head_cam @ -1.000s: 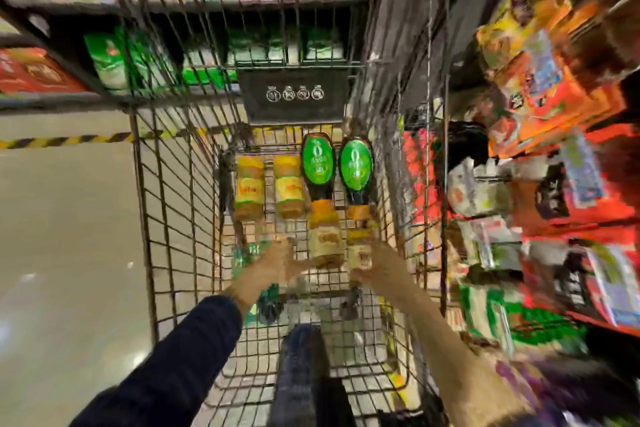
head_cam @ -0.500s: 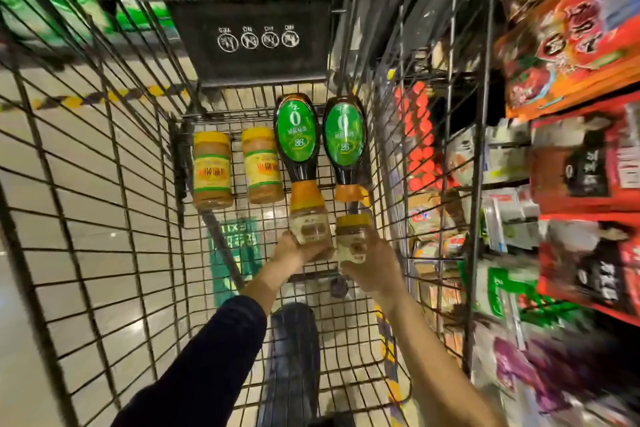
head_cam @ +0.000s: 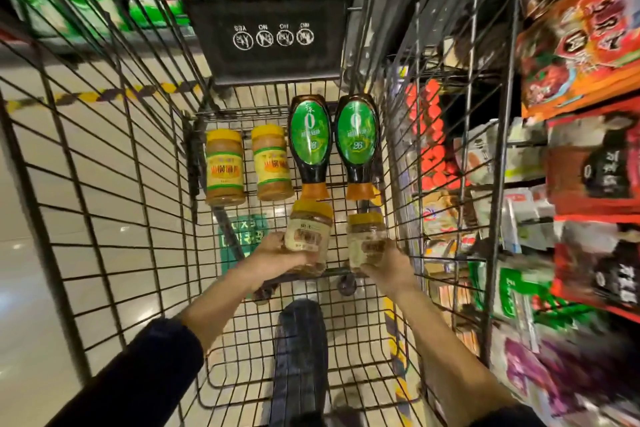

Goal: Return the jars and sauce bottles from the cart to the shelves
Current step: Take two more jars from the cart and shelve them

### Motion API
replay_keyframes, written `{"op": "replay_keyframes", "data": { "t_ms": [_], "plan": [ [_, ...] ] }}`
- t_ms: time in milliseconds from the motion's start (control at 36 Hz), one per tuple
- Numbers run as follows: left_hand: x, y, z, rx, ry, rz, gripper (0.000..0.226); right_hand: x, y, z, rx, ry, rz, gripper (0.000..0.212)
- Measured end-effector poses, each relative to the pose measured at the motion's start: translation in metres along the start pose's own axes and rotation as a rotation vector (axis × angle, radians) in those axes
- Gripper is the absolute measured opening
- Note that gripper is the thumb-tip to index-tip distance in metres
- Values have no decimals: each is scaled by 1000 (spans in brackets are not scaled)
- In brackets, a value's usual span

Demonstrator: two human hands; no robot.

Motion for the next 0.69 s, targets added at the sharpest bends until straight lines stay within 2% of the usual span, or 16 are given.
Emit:
{"op": "replay_keyframes", "data": {
  "t_ms": [83, 167, 306, 361, 417, 472, 500, 611, 694],
  "plan": [
    [14, -10, 5, 15, 20, -18, 37, -1, -1, -4, 15, 12, 36, 33],
    [24, -18, 10, 20, 45, -15, 26, 1, 0, -8, 51, 1, 67, 32],
    [31, -28, 14, 81, 64, 38, 31, 3, 11, -11, -16, 68, 14, 53],
    [32, -31, 13, 66, 47, 48, 31, -5, 17, -7, -70, 90, -20, 70],
    [31, -34, 10, 66, 35, 57, 49, -22, 26, 5, -92, 84, -54, 78],
    [33, -36, 9, 54, 23, 73, 80, -32, 30, 11, -108, 49, -78, 73],
    [34, -37, 8, 60, 18, 82, 87, -23, 26, 1, -112, 41, -79, 73],
    [37, -36, 9, 84, 10, 108, 71, -18, 19, -4, -199, 53, -62, 72],
    [39, -34, 10, 85, 10, 104, 55, -21, 18, -3, -204, 29, -90, 79]
  ]
}}
Point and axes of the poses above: each hand's wrist, its own x-axis away from the middle knuckle, its own y-axis out of the palm, z = x × y, the point moved 3 cm from there along -x, towards the middle knuckle, and after that the axes turned 13 degrees about -x, right-handed, at the moved point
